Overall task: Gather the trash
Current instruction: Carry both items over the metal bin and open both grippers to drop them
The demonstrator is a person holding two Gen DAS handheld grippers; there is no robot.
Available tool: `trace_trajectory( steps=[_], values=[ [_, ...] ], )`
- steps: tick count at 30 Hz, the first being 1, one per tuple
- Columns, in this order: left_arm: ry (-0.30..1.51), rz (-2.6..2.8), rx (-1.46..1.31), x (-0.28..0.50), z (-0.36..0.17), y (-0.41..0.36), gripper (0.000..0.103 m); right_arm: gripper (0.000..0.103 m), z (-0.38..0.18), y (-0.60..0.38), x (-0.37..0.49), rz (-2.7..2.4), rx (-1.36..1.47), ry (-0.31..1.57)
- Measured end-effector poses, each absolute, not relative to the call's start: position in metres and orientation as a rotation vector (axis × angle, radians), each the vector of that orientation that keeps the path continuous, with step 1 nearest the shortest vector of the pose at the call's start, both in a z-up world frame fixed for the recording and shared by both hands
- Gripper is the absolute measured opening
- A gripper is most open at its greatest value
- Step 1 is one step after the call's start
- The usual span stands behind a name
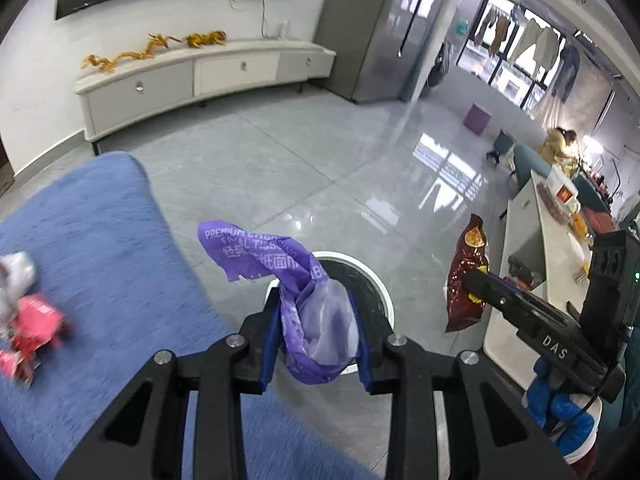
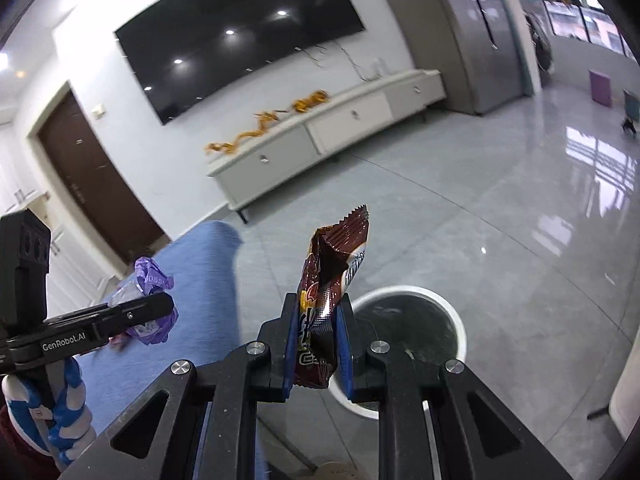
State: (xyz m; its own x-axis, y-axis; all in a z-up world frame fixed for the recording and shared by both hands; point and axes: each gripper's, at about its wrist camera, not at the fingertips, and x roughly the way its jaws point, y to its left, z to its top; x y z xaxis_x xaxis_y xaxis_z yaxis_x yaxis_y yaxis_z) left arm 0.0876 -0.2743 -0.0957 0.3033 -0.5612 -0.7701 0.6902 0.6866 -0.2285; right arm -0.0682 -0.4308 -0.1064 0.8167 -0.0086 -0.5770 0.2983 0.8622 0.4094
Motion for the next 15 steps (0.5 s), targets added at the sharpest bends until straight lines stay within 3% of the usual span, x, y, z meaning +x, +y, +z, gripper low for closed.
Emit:
trace_trajectory(
  steps=[9, 11, 13, 15],
  values=[
    [1.055, -0.851, 0.102, 0.129, -0.14, -0.334, 0.034, 0.021, -0.148, -0.461, -0.035, -0.229, 0.498, 0.718],
    [1.082, -0.861, 0.075, 0.138, -0.148, -0.341, 0.038, 0.027, -0.157, -0.464, -0.027, -0.233, 0.489, 0.743],
    [1.112, -0.873, 0.035, 0.147, -0.156, -0.35, 0.055, 0.033, -0.166, -0.469, -0.021, -0.244, 0.487, 0.764],
    [1.123, -0.879, 0.008, 0.152, -0.159, -0.353, 0.063, 0.039, -0.176, -0.475, -0.013, -0.256, 0.495, 0.788]
  ],
)
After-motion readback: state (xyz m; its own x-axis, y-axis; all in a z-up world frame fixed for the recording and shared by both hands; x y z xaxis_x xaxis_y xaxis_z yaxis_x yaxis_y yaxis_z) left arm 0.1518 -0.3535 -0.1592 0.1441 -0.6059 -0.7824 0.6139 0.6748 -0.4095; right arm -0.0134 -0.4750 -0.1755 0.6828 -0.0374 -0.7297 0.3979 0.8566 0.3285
